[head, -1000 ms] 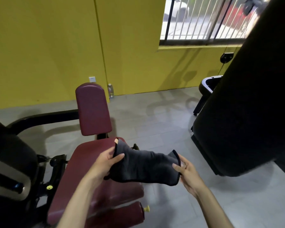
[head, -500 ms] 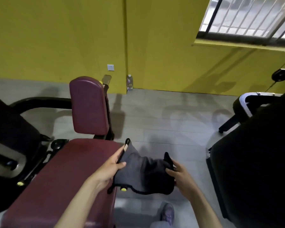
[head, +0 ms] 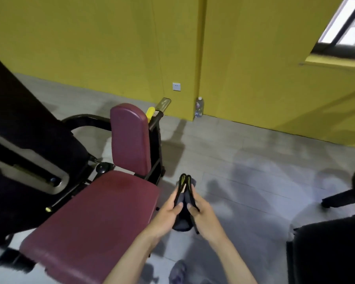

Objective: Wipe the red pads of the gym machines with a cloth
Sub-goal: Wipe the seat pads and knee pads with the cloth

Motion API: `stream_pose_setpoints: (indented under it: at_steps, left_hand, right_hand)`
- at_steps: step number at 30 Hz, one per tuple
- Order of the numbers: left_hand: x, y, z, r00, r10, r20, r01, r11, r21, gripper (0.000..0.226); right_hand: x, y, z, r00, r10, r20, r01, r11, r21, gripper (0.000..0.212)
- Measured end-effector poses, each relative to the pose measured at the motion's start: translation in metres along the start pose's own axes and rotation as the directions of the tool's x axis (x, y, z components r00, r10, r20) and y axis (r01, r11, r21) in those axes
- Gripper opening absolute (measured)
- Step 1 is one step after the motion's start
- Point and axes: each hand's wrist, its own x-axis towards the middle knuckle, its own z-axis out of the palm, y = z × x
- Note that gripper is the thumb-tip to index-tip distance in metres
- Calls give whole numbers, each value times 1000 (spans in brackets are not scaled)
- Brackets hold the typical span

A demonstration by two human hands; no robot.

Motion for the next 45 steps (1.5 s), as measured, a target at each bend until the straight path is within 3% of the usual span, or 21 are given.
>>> stream_pose_setpoints:
  at_steps: [4, 6, 9, 11, 13, 14, 17, 20, 25, 28, 31, 35, 39, 42, 45]
  left_hand:
    - [40, 15, -18, 967, -63, -247, -22, 944, -329, 32]
    - [68, 18, -31, 896, -93, -434, -95, 915, -393, 17]
    - [111, 28, -67, 770, -95, -631, -182, 915, -361, 46]
    - [133, 42, -91, 761, -29, -648, -240, 915, -323, 46]
    - [143, 64, -112, 783, 72, -617, -281, 927, -249, 37]
    - [148, 73, -123, 799, 136, -585, -306, 931, -202, 32]
    - [162, 95, -154, 835, 263, -484, -357, 927, -113, 17]
    - [177, 117, -174, 863, 267, -429, -371, 911, -181, 5]
    - [217, 125, -192, 793, 199, -576, -372, 906, -199, 9]
    - [254, 124, -194, 679, 149, -719, -368, 916, -159, 9]
    - [290, 128, -198, 506, 102, -857, -362, 927, -103, 7]
    - [319, 139, -219, 301, 53, -952, -325, 944, -50, 10]
    - [336, 135, -239, 126, 4, -992, -200, 979, -22, 9]
    - [347, 126, -237, -22, -134, -991, -132, 983, -130, 12]
    - [352, 122, -229, -86, -211, -974, -107, 974, -201, 10]
  right_hand:
    - [51, -15, 16, 985, 1, 175, 17, 995, -100, 87]
    - [80, -21, 23, 955, -7, 298, 58, 985, -163, 90]
    - [130, -32, 19, 928, -78, 365, 131, 984, -122, 79]
    - [167, -45, 8, 971, -173, 165, 184, 981, -54, 62]
    - [206, -62, -2, 986, -135, -94, 135, 991, -15, 45]
    - [226, -70, -6, 985, -102, -143, 103, 995, -2, 40]
    - [280, -100, -10, 996, 22, 88, -29, 997, 77, 64]
    - [319, -125, -8, 950, 0, 311, -80, 966, 245, 41]
    - [388, -133, -5, 973, -98, 210, 41, 964, 261, 26]
    - [435, -136, -6, 958, -197, 208, 162, 972, 173, 25]
    - [485, -145, 1, 929, -244, 279, 215, 968, 129, 40]
    - [540, -156, 17, 899, -169, 405, 125, 983, 131, 42]
    - [567, -156, 46, 932, -73, 356, 92, 995, -37, 55]
    - [561, -153, 50, 907, -237, 348, 340, 899, -274, 82]
    - [540, -143, 44, 715, -561, 417, 694, 636, -336, 57]
